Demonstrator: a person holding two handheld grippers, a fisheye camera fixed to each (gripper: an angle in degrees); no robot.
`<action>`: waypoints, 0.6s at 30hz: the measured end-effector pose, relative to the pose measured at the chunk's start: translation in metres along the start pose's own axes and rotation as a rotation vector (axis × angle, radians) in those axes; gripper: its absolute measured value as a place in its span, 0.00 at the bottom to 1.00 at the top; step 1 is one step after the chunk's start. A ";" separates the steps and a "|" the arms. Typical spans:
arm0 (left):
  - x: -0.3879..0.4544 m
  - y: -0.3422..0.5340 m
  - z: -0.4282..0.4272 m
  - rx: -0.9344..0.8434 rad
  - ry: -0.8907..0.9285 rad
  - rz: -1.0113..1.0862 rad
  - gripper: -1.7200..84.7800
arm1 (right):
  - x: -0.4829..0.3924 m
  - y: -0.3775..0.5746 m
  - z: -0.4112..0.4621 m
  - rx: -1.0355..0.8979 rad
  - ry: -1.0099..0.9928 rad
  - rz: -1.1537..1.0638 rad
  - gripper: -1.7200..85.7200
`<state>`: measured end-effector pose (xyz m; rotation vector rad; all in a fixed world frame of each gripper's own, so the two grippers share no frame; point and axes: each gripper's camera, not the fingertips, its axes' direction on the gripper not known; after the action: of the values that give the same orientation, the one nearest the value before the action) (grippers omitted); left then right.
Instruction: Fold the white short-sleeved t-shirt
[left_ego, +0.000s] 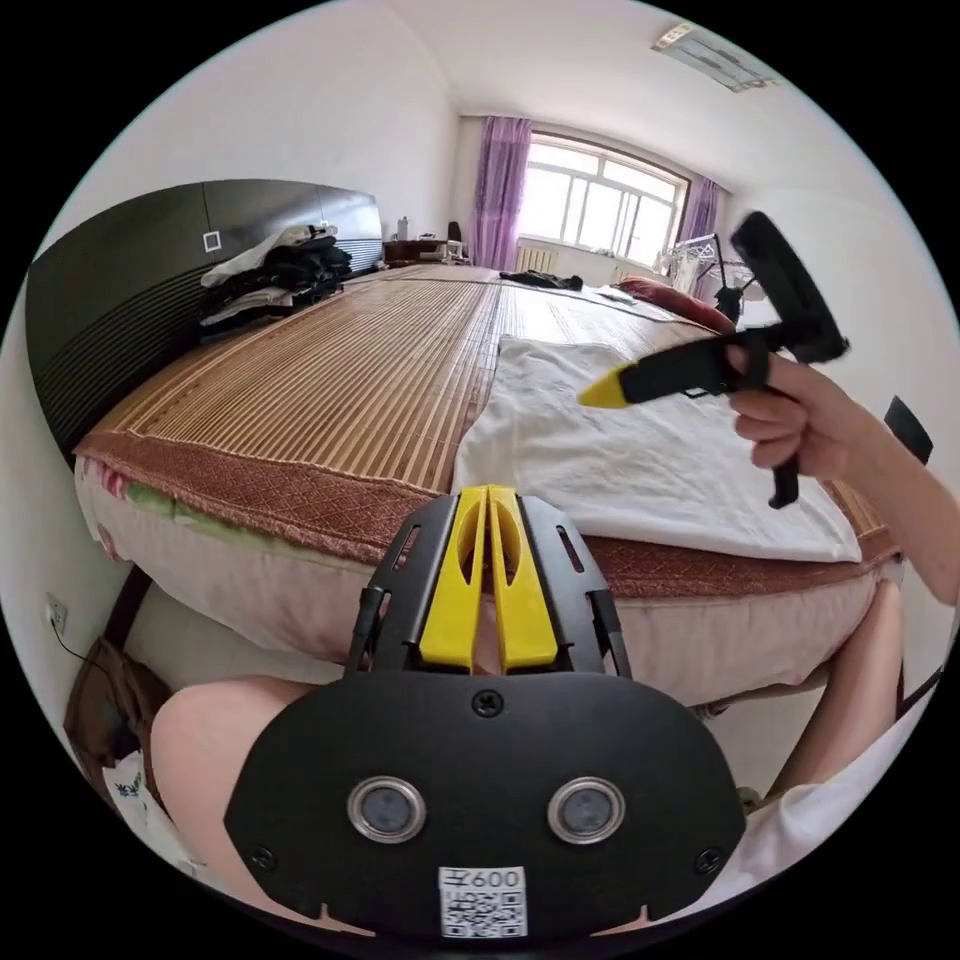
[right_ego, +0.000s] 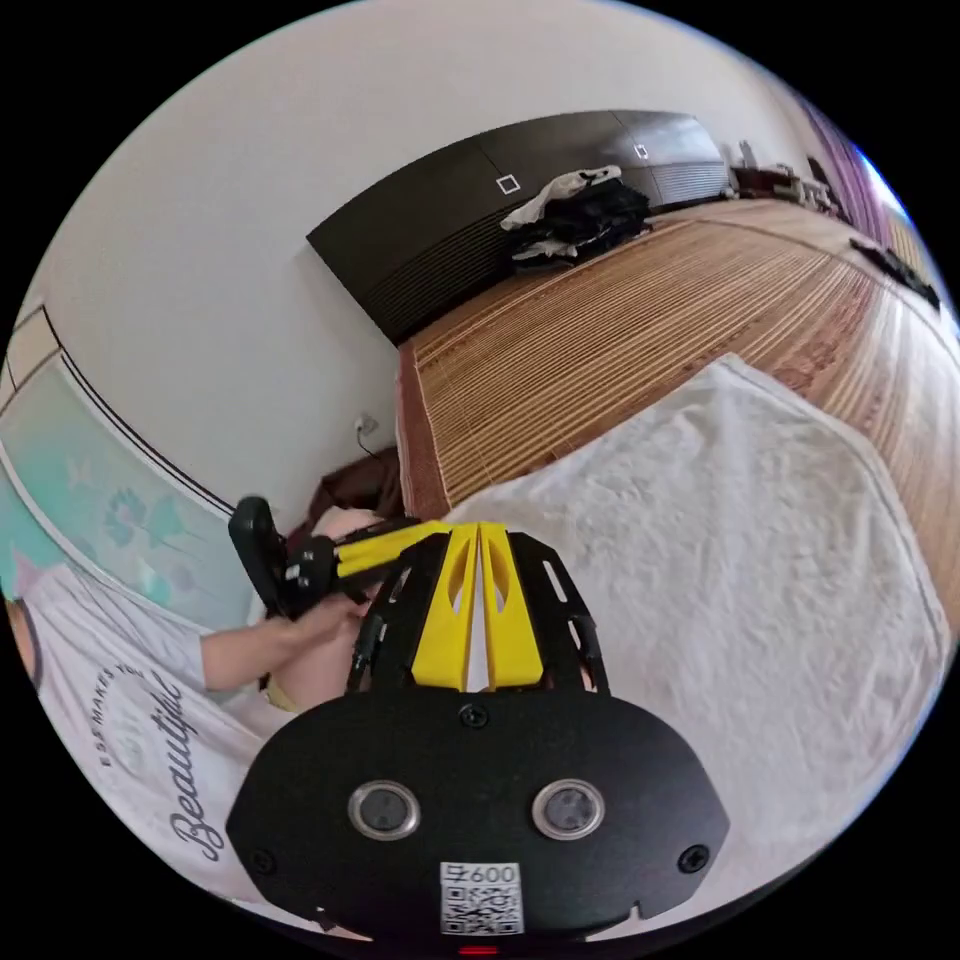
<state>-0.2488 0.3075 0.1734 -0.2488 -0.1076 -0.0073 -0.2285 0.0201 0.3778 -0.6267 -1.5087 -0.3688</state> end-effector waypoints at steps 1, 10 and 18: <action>-0.003 0.003 0.000 0.014 0.003 0.003 0.02 | 0.013 -0.014 0.020 -0.083 -0.038 -0.003 0.01; -0.046 0.015 0.001 0.065 0.062 -0.001 0.02 | 0.141 -0.055 0.016 -0.061 -0.071 0.240 0.01; -0.073 0.016 0.002 0.059 0.071 0.000 0.02 | 0.222 -0.085 -0.024 0.189 0.043 0.393 0.01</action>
<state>-0.3209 0.3226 0.1640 -0.1893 -0.0371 -0.0132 -0.2477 -0.0274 0.6108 -0.7401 -1.3235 0.0613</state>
